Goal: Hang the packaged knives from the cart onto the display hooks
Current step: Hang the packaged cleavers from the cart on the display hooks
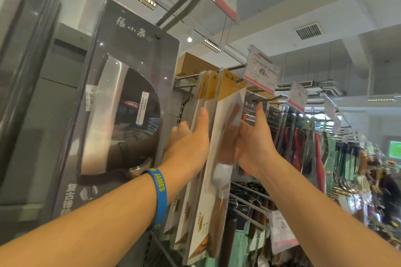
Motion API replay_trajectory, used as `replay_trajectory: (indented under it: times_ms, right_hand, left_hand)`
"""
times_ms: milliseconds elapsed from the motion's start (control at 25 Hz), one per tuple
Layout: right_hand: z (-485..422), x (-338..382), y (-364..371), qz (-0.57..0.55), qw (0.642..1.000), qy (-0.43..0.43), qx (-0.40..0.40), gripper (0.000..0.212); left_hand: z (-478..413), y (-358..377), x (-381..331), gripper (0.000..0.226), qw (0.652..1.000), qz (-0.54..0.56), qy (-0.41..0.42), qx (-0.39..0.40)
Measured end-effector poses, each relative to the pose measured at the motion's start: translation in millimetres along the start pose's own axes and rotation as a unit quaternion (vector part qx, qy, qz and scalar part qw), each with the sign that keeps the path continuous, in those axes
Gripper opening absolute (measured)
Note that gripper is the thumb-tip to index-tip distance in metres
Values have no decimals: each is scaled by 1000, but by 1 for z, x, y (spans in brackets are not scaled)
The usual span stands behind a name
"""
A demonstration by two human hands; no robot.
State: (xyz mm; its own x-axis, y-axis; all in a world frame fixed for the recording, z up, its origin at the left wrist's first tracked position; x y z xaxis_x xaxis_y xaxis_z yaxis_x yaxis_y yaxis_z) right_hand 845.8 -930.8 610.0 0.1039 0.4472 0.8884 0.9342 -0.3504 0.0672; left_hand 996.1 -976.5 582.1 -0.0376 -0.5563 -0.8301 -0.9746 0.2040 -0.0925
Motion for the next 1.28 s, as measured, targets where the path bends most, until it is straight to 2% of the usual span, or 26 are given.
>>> replay_trajectory:
  times_ms: [120, 200, 320, 480, 600, 960, 1120, 1200, 1280]
  right_hand:
    - [8, 3, 10, 96, 992, -27, -72, 77]
    - [13, 6, 12, 203, 967, -92, -124, 101]
    - [22, 10, 23, 304, 921, -201, -138, 134]
    - [15, 13, 34, 373, 890, -212, -152, 134]
    - [12, 14, 35, 383, 887, -206, -155, 128]
    - [12, 14, 35, 380, 886, -216, -155, 126]
    - [12, 7, 35, 412, 877, -200, -143, 126]
    - [13, 1, 31, 398, 890, -182, -126, 129]
    - [17, -7, 24, 347, 918, -154, -112, 133]
  left_hand:
    - [5, 7, -3, 86, 1000, 2, 1, 2]
    - [6, 8, -5, 82, 1000, 19, 12, 2]
    - [4, 6, -1, 76, 998, 52, 24, 6]
    - [1, 9, 4, 73, 996, 78, 36, 13]
    - [0, 12, 5, 73, 996, 83, 39, 7]
    - [-2, 15, 6, 73, 996, 83, 37, -8]
    - [1, 14, 10, 75, 996, 80, 36, -7]
    - [3, 12, 12, 74, 997, 76, 33, -7]
    - [3, 11, 14, 74, 997, 67, 25, -6]
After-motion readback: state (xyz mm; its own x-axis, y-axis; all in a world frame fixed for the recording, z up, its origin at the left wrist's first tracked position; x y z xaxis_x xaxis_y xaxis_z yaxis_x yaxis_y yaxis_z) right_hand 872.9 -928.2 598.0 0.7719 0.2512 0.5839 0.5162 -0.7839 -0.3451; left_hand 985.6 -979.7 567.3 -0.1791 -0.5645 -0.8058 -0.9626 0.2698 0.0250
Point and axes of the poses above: each hand's wrist, its own z-axis away from the middle knuckle, its own y-axis out of the palm, x = y × z, the point moved 5 cm from there along -z, towards the middle knuckle, and after that the axes turned 6 degrees about z, right-handed, at the moved point
